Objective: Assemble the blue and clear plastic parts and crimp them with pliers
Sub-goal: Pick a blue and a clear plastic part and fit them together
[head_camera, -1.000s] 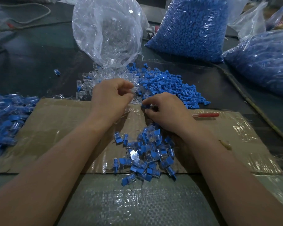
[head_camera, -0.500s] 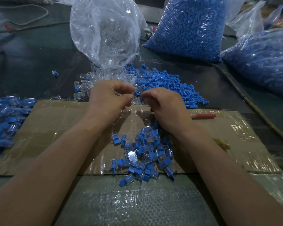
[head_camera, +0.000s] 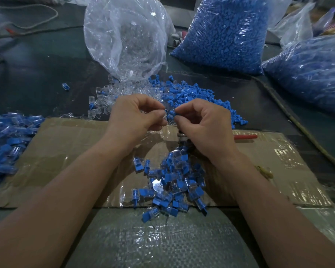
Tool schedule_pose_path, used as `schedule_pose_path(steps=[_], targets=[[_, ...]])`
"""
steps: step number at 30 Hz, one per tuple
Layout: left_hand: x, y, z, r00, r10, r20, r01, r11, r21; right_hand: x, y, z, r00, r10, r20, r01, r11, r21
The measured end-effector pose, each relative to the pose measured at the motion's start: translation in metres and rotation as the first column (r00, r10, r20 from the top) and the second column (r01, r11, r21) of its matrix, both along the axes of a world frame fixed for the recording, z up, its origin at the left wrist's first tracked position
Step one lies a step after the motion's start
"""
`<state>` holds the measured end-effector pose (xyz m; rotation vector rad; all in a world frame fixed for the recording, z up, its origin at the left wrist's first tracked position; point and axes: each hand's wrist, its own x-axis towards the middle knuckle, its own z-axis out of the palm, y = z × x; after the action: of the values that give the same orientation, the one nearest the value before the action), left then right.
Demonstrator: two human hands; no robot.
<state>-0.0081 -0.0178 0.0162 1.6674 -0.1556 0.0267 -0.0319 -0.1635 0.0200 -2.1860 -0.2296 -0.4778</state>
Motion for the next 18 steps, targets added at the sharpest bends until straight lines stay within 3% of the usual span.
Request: schedule_pose_path(steps=[14, 18], targets=[[-0.0060, -0.0057, 0.0017, 0.990, -0.081, 0.115, 0.069, 0.991, 0.112, -0.0002, -0.0020, 0.0004, 0.999, -0.006, -0.051, 0.006, 1.000, -0.003], [-0.0054, -0.0048, 0.0032, 0.996, -0.079, 0.041, 0.078, 0.997, 0.008, -0.0021, -0.0013, 0.0013, 0.998, 0.056, -0.032, -0.056, 0.998, 0.004]])
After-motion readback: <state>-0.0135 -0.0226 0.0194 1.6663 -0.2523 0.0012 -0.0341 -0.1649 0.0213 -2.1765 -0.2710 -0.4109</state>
